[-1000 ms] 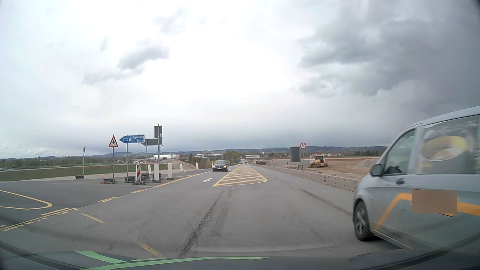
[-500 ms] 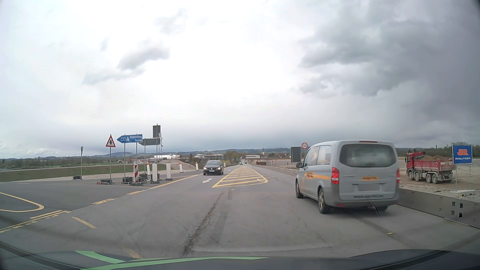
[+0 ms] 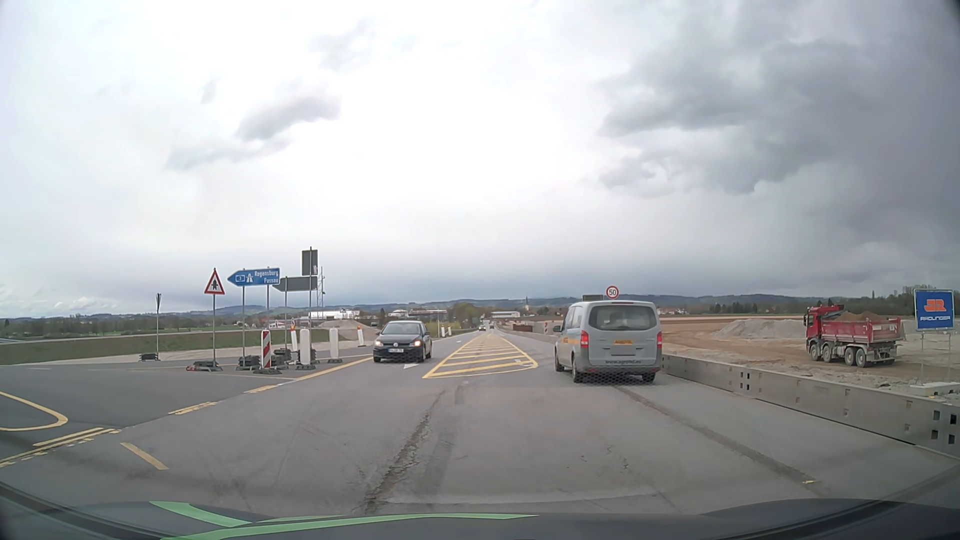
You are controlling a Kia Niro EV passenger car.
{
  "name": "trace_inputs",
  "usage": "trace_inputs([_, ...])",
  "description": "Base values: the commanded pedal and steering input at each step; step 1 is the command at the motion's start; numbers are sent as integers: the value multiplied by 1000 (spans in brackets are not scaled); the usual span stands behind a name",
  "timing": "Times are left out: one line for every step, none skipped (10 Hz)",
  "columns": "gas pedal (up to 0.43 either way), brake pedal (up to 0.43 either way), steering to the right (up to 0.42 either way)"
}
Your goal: Follow the waypoints while adhering to traffic rules and regulations
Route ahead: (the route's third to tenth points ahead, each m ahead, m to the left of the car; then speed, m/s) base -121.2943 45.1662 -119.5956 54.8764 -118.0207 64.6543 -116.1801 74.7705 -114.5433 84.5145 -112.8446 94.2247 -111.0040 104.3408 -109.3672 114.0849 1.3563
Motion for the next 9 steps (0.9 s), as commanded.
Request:
trace_inputs([79, 0, -6])
trace_inputs([98, 0, -8])
trace_inputs([98, 0, -11])
trace_inputs([110, 0, -14])
trace_inputs([110, 0, -23])
trace_inputs([118, 0, -34])
trace_inputs([130, 0, -49])
trace_inputs([150, 0, -68])
trace_inputs([157, 0, -92])
